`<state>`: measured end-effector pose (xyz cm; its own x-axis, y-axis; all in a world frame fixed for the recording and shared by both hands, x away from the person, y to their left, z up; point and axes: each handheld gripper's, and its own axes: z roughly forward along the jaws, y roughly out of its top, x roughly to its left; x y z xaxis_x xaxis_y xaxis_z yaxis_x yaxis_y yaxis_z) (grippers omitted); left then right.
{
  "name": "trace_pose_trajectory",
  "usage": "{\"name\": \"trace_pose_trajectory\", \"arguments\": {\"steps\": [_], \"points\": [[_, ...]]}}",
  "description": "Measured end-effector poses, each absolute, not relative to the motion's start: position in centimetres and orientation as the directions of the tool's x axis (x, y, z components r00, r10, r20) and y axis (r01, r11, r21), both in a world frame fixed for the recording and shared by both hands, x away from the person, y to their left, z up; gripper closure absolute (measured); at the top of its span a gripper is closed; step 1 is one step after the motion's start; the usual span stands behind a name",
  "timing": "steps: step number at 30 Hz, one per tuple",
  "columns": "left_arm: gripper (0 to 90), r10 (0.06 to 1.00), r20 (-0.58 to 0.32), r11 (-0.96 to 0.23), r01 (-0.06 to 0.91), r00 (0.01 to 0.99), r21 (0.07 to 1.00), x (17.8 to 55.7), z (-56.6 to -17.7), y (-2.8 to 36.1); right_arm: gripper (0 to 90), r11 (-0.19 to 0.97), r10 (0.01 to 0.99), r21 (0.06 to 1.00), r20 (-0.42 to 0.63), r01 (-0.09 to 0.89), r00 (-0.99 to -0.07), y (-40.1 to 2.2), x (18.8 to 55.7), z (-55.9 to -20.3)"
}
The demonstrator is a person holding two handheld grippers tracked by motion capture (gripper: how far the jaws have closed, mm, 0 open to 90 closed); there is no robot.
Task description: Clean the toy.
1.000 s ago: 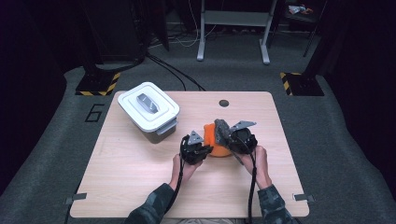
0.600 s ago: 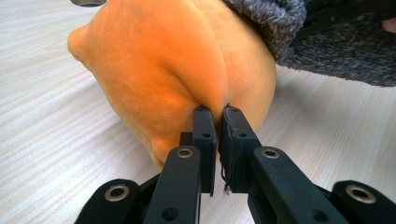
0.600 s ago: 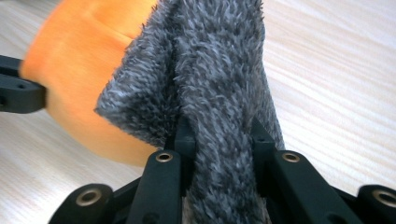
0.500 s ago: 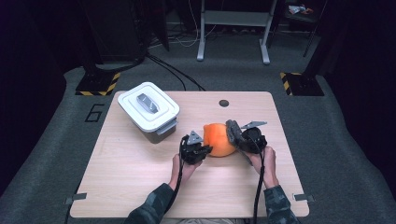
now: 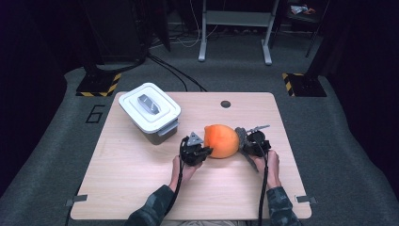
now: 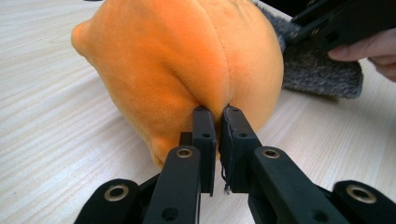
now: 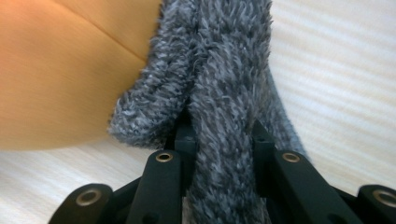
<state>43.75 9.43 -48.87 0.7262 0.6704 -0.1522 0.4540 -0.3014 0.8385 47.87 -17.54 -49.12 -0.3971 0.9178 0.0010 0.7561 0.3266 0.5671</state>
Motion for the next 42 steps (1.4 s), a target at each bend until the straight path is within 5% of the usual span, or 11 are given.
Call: {"name": "trace_pose_trajectory", "arguments": {"steps": [13, 20, 27, 42], "points": [[84.4, 0.665, -0.162, -0.296, 0.457, 0.729, 0.839, 43.8, -49.1, 9.4, 72.3, 0.304, 0.925, 0.645, -0.023, 0.701, -0.379, -18.7, 46.3, -45.8], [84.1, 0.664, -0.151, -0.308, 0.452, 0.732, 0.837, 43.8, -49.0, 9.3, 72.4, 0.386, 0.873, 0.692, -0.06, 0.61, -0.484, -15.3, 44.8, -42.4], [83.7, 0.669, -0.169, -0.289, 0.463, 0.724, 0.838, 44.0, -49.2, 9.5, 72.6, 0.431, 0.858, 0.651, -0.082, 0.625, -0.507, -13.6, 45.7, -43.6], [83.7, 0.668, -0.166, -0.29, 0.459, 0.725, 0.84, 43.9, -49.3, 9.4, 72.1, 0.326, 0.914, 0.573, 0.012, 0.752, -0.405, -17.4, 47.7, -48.2]]}}
